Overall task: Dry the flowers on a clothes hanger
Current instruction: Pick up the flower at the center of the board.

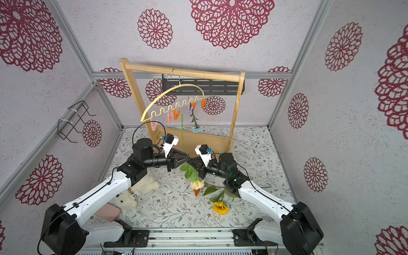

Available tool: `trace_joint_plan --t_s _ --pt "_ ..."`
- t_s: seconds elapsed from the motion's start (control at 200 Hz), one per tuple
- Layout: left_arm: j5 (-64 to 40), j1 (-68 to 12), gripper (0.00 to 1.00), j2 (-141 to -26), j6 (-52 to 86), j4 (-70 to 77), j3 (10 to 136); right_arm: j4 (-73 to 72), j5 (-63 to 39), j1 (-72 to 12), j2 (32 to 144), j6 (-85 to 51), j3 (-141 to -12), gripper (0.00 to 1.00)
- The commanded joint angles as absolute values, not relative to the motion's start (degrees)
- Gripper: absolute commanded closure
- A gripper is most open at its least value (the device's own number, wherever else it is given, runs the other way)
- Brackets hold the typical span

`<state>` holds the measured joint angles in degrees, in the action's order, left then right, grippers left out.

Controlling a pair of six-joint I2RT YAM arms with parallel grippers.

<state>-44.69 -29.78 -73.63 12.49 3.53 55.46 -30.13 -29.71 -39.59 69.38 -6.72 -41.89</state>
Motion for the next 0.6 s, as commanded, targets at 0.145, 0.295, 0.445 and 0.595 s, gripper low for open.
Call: trace_joint_plan --t_s 0.145,0.295,0.445,0.595 --pt "-45.01 -30.32 1.00 -73.01 11.55 2.81 57.22 -32.10 -29.24 -39.90 68.18 -7.74 -43.64 1.00" --pt "-44.87 -30.22 1.00 -72.25 12.20 5.33 56.65 -32.17 -30.10 -39.90 68.16 -7.54 -43.70 1.00" --pt "-44.83 -30.21 0.63 -72.94 14.34 7.29 56.46 -32.26 -30.31 -39.90 68.08 -7.73 -43.84 1.00" --pt "-45.58 -30.16 0.69 -73.72 15.19 7.63 56.82 -32.26 -30.06 -39.90 67.81 -7.73 -43.85 1.00"
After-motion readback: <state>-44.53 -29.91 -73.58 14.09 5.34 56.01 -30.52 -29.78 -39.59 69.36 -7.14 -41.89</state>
